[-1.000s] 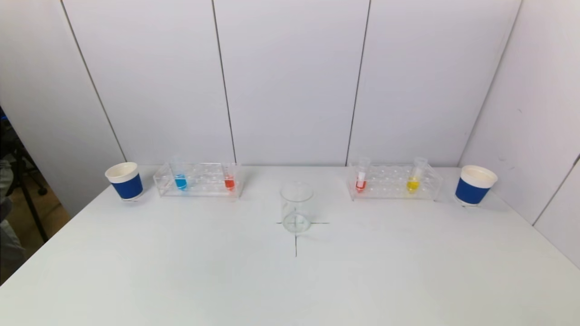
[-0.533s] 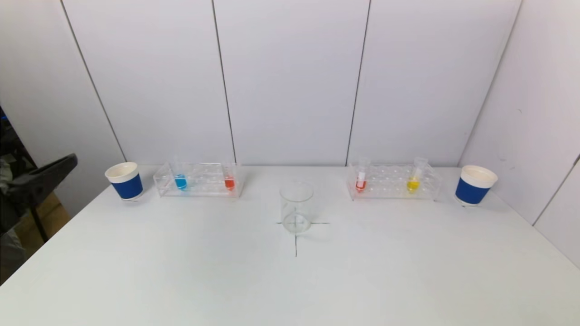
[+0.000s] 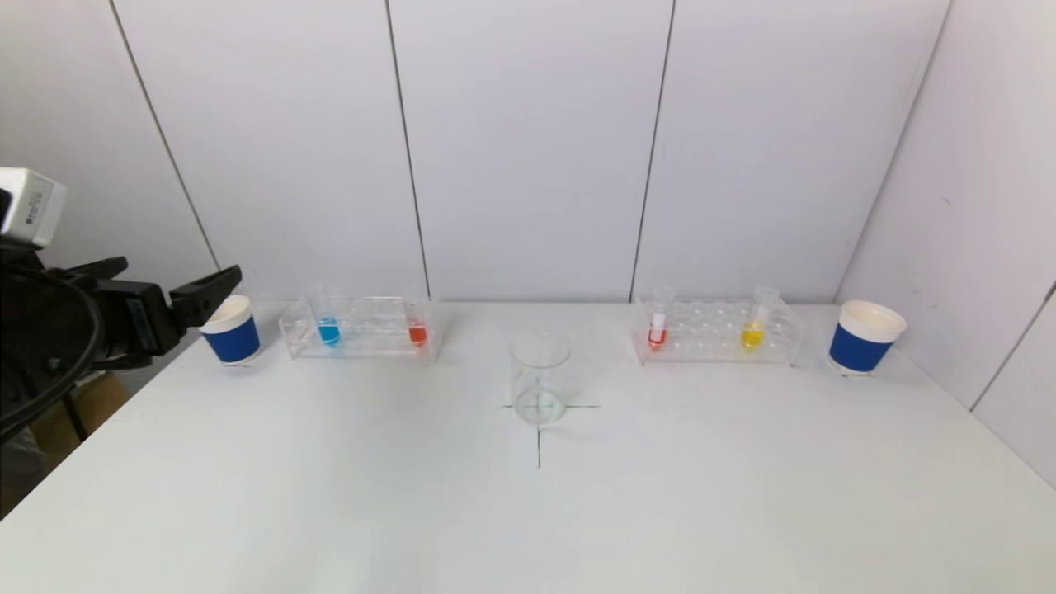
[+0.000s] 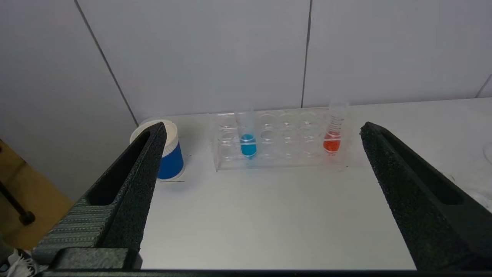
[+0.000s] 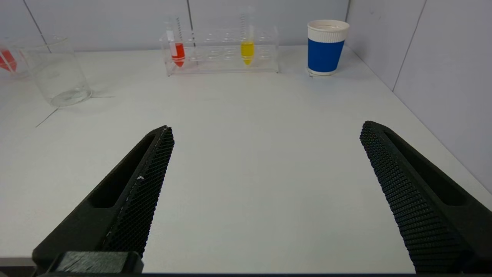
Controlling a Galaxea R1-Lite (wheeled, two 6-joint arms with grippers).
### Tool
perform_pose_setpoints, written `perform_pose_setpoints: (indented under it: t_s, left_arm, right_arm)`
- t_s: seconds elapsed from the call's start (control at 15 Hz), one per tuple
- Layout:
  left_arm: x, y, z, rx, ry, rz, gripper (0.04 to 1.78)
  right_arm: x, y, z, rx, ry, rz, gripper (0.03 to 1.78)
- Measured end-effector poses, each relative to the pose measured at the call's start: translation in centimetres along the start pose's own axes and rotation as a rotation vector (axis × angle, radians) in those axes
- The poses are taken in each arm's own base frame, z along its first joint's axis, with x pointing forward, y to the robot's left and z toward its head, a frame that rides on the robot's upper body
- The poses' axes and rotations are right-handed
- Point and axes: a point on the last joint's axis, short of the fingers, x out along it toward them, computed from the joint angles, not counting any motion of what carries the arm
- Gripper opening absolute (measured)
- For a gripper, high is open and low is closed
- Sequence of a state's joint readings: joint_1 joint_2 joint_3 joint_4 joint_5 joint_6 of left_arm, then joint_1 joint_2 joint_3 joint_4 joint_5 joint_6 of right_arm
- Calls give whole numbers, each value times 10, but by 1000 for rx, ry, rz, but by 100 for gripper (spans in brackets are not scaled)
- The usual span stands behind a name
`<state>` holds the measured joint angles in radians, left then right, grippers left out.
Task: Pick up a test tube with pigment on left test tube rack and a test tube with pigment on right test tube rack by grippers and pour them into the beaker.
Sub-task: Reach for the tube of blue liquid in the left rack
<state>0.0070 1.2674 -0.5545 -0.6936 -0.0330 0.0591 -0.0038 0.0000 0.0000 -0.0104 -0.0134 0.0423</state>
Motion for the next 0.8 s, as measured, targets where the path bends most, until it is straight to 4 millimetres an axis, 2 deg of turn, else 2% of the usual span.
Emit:
perform_pose_setpoints:
  t_s: [0.4, 0.8]
  left_arm:
    - [59, 3, -31, 0, -5, 8, 176]
    - [105, 8, -70, 2, -20, 17, 176]
  right_arm:
    - [0, 0, 0, 0, 0, -1, 176]
    - [0, 0, 0, 0, 0, -1, 176]
